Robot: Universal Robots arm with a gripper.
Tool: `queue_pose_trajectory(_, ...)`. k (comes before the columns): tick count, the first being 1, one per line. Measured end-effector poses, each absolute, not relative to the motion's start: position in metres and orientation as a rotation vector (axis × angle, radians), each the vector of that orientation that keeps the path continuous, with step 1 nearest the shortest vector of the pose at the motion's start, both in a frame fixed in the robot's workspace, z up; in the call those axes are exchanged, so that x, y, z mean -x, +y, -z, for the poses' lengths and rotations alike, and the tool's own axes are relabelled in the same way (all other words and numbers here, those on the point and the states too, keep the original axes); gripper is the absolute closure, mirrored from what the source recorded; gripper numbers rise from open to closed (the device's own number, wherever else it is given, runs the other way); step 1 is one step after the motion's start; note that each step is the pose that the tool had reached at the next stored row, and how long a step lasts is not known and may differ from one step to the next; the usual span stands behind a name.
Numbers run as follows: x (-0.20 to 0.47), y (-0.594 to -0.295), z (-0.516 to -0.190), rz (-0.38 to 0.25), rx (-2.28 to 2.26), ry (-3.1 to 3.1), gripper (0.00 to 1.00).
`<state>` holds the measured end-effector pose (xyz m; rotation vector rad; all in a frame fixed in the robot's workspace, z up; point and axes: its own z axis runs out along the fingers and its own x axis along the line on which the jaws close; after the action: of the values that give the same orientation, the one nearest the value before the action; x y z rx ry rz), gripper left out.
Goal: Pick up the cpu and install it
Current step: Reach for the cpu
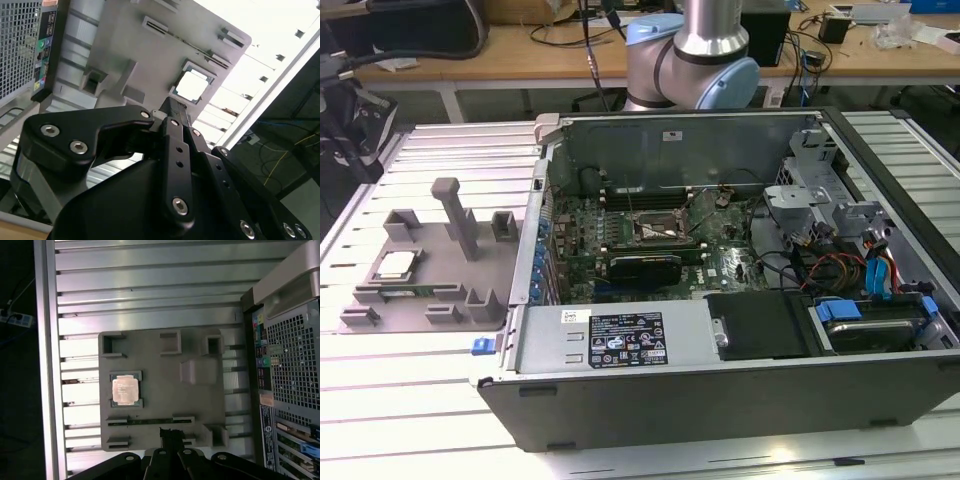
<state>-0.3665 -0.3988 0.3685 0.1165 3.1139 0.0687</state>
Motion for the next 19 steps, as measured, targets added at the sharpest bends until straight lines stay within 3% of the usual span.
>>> queue_pose_trajectory(19, 0.385, -0.376, -0.344, -0.068, -0.117, 3.115, 0.89)
